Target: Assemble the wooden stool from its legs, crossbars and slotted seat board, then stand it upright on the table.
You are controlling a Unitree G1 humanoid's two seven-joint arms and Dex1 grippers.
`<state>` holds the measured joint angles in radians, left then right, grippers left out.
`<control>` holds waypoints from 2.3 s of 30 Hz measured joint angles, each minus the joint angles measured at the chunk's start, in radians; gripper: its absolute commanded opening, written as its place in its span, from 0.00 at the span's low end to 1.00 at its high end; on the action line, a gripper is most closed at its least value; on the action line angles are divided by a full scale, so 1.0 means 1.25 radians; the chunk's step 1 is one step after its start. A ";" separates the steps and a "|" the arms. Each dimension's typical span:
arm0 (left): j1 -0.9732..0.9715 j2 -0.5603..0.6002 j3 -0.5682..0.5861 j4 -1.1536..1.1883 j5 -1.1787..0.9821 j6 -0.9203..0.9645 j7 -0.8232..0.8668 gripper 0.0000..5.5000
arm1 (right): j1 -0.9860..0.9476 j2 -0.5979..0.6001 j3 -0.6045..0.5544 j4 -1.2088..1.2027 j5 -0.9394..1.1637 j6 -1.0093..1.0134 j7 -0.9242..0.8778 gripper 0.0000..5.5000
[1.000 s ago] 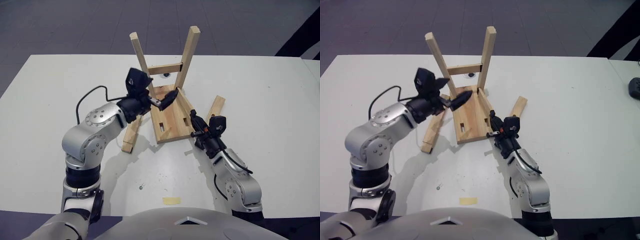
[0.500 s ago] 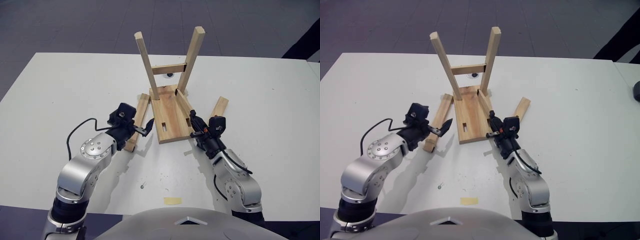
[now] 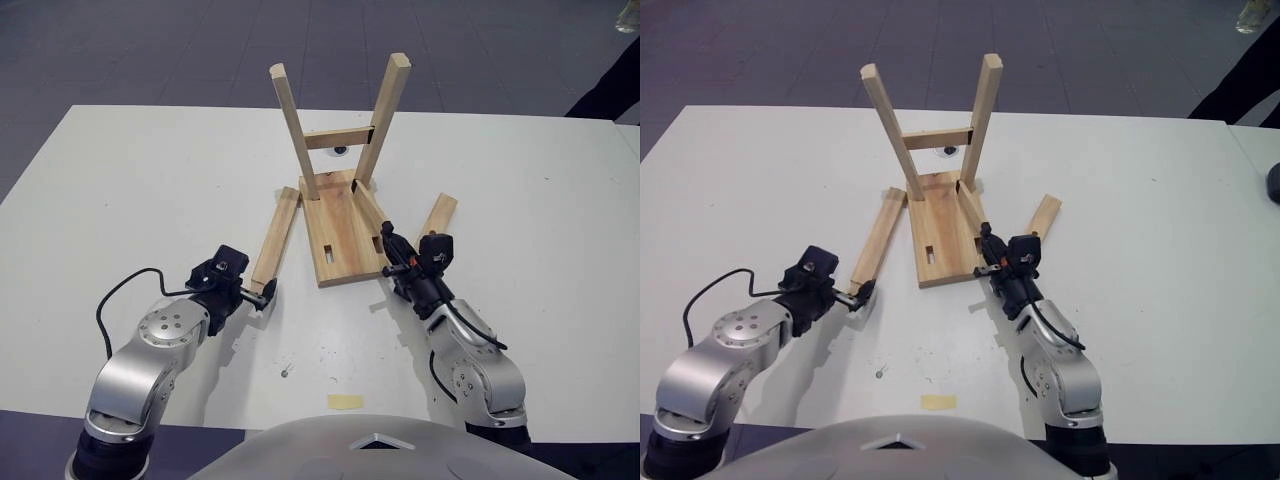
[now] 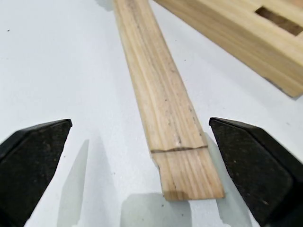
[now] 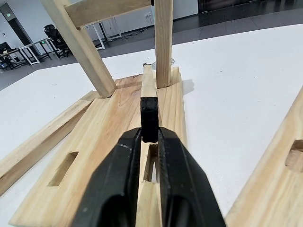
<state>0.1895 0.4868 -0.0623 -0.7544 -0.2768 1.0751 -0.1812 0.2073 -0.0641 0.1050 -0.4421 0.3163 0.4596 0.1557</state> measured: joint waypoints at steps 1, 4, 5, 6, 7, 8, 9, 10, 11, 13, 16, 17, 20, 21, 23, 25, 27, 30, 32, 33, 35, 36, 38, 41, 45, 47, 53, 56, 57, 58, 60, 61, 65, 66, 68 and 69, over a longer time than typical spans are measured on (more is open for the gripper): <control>0.008 -0.004 -0.001 0.001 0.000 -0.002 -0.001 0.90 | 0.000 0.000 0.000 0.000 0.000 0.000 0.000 0.07; 0.007 -0.028 -0.026 0.035 0.000 -0.008 -0.005 0.80 | -0.002 0.000 0.001 0.000 0.000 0.001 0.000 0.07; 0.001 -0.038 -0.038 0.047 0.000 -0.017 -0.007 0.78 | -0.003 0.001 0.001 0.001 0.000 0.001 0.000 0.07; -0.012 -0.045 -0.051 0.063 0.000 -0.024 -0.009 0.74 | -0.003 0.000 0.001 0.001 0.000 0.001 0.000 0.07; -0.025 -0.053 -0.060 0.077 0.001 -0.029 -0.010 0.71 | -0.004 0.000 0.000 0.001 0.000 0.001 0.001 0.07; -0.036 -0.061 -0.068 0.091 0.001 -0.033 -0.010 0.69 | -0.003 0.000 0.000 0.001 0.000 0.001 0.001 0.07; -0.055 -0.068 -0.081 0.109 0.006 -0.037 -0.010 0.65 | -0.003 0.000 0.000 0.000 0.000 0.002 0.001 0.07; -0.071 -0.072 -0.090 0.125 0.008 -0.042 -0.009 0.63 | -0.003 0.000 0.000 0.000 0.000 0.002 0.001 0.07; -0.087 -0.080 -0.098 0.144 0.014 -0.047 -0.009 0.60 | -0.003 -0.001 -0.001 0.000 0.000 0.002 0.001 0.07; -0.102 -0.089 -0.105 0.170 0.020 -0.061 -0.007 0.54 | -0.003 -0.003 -0.003 0.000 0.000 0.003 0.002 0.07; -0.127 -0.091 -0.108 0.240 0.032 -0.116 -0.020 0.48 | -0.002 -0.006 -0.005 -0.001 0.000 0.004 0.003 0.07; -0.138 -0.091 -0.110 0.267 0.035 -0.139 -0.025 0.45 | -0.001 -0.006 -0.005 -0.002 0.000 0.004 0.003 0.07; -0.176 -0.092 -0.119 0.363 0.058 -0.241 -0.042 0.39 | -0.001 -0.006 -0.005 -0.002 0.000 0.005 0.003 0.07; -0.184 -0.092 -0.120 0.381 0.064 -0.260 -0.046 0.38 | -0.001 -0.006 -0.005 -0.002 0.000 0.005 0.003 0.07; -0.205 -0.093 -0.126 0.444 0.077 -0.328 -0.063 0.37 | -0.001 -0.005 -0.005 -0.002 0.000 0.005 0.002 0.07; -0.209 -0.093 -0.129 0.477 0.085 -0.374 -0.077 0.37 | -0.002 -0.005 -0.004 -0.002 -0.001 0.005 0.002 0.07; -0.204 -0.093 -0.129 0.491 0.091 -0.406 -0.090 0.37 | -0.002 -0.004 -0.005 -0.002 0.000 0.005 0.002 0.07; -0.194 -0.095 -0.111 0.494 0.087 -0.426 -0.103 0.37 | -0.005 -0.001 -0.005 -0.001 -0.001 0.004 0.002 0.07; -0.193 -0.098 -0.090 0.498 0.070 -0.436 -0.115 0.37 | -0.011 0.002 -0.005 0.002 -0.001 0.004 0.002 0.07; -0.192 -0.100 -0.073 0.501 0.059 -0.440 -0.124 0.37 | -0.013 0.003 -0.005 0.003 -0.001 0.004 0.002 0.07; -0.198 -0.106 -0.013 0.522 0.011 -0.427 -0.138 0.37 | -0.018 0.004 -0.006 0.008 0.000 0.003 0.003 0.07; -0.200 -0.109 0.019 0.529 -0.018 -0.412 -0.146 0.37 | -0.021 0.005 -0.007 0.009 0.000 0.003 0.003 0.07; -0.200 -0.112 0.125 0.529 -0.124 -0.348 -0.167 0.37 | -0.028 0.007 -0.008 0.012 0.000 0.001 0.004 0.07; -0.211 -0.094 0.284 0.482 -0.321 -0.194 -0.175 0.37 | -0.030 0.008 -0.011 0.016 0.001 -0.001 0.008 0.07; -0.257 -0.110 0.404 0.450 -0.586 -0.041 -0.057 0.37 | -0.032 0.008 -0.016 0.016 0.017 -0.002 0.025 0.07; -0.258 -0.134 0.420 0.447 -0.732 -0.016 0.033 0.37 | -0.032 0.008 -0.027 0.015 0.036 -0.003 0.035 0.07; -0.252 -0.278 0.388 0.419 -1.081 -0.116 0.406 0.37 | -0.007 0.017 -0.099 -0.028 0.192 0.010 0.061 0.07; -0.271 -0.381 0.361 0.394 -1.169 -0.245 0.594 0.37 | 0.055 0.034 -0.177 -0.078 0.340 0.040 0.050 0.07; -0.286 -0.408 0.350 0.380 -1.186 -0.293 0.644 0.37 | 0.081 0.034 -0.211 -0.093 0.390 0.052 0.036 0.07; -0.307 -0.430 0.343 0.365 -1.189 -0.331 0.668 0.37 | 0.109 0.033 -0.241 -0.103 0.421 0.061 0.023 0.07; -0.316 -0.448 0.319 0.341 -1.183 -0.373 0.689 0.37 | 0.148 0.029 -0.276 -0.110 0.467 0.075 -0.001 0.07; -0.315 -0.447 0.312 0.336 -1.181 -0.381 0.693 0.37 | 0.157 0.028 -0.286 -0.110 0.480 0.078 -0.011 0.07; -0.292 -0.439 0.305 0.318 -1.178 -0.420 0.696 0.37 | 0.133 0.056 -0.340 -0.079 0.570 0.078 -0.106 0.07; -0.289 -0.438 0.303 0.313 -1.178 -0.425 0.696 0.37 | 0.125 0.060 -0.346 -0.072 0.586 0.077 -0.120 0.07; -0.288 -0.435 0.291 0.307 -1.177 -0.439 0.696 0.37 | 0.114 0.071 -0.359 -0.061 0.634 0.076 -0.151 0.07; -0.288 -0.433 0.289 0.307 -1.177 -0.442 0.696 0.37 | 0.115 0.073 -0.363 -0.055 0.650 0.076 -0.161 0.07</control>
<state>-0.1705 -0.0543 0.2984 -0.3708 -1.7487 0.5222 0.6892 0.3511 0.0270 -0.3492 -0.5107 1.1292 0.5544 -0.0454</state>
